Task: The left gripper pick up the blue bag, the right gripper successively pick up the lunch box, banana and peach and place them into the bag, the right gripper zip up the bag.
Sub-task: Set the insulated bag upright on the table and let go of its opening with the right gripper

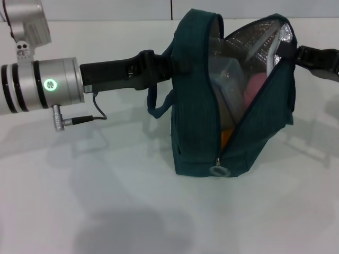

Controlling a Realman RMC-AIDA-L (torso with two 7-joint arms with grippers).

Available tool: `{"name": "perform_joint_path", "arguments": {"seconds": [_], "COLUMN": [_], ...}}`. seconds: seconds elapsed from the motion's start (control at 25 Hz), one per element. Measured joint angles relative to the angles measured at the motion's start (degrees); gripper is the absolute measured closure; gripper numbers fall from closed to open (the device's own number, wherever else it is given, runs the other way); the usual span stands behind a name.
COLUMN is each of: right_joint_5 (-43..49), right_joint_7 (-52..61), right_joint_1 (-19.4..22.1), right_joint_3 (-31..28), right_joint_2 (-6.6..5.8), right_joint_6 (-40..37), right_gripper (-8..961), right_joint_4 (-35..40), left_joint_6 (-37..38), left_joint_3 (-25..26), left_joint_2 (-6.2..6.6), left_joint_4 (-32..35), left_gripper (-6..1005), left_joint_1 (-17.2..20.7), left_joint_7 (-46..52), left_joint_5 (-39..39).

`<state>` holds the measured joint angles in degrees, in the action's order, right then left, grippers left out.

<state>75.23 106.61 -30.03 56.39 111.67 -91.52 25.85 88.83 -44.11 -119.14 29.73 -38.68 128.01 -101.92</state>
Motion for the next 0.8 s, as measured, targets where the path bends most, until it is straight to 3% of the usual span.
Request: {"name": "perform_joint_path", "arguments": {"seconds": [0.44, 0.64, 0.8], "right_joint_5": [0.69, -0.34, -0.49], "right_joint_7": [1.55, 0.44, 0.01], "right_joint_1": [0.07, 0.77, 0.92], "right_joint_3": [-0.42, -0.79, -1.76], "right_joint_2": [0.16, 0.34, 0.36], "right_joint_6": [1.49, -0.03, -1.48], "right_gripper": [923, 850, 708], "right_joint_4": [-0.33, 0.01, -0.29], "left_joint_6": [-0.84, -0.87, -0.87], "left_joint_3": [0.14, 0.17, 0.25], "left_joint_2": [-0.13, -0.14, -0.12], "left_joint_4": [-0.29, -0.37, -0.38], "left_gripper": [957, 957, 957], "left_joint_1": [0.29, 0.39, 0.53], "left_joint_7": [-0.83, -1.14, -1.36], "left_joint_5": [0.78, 0.93, 0.94]}}
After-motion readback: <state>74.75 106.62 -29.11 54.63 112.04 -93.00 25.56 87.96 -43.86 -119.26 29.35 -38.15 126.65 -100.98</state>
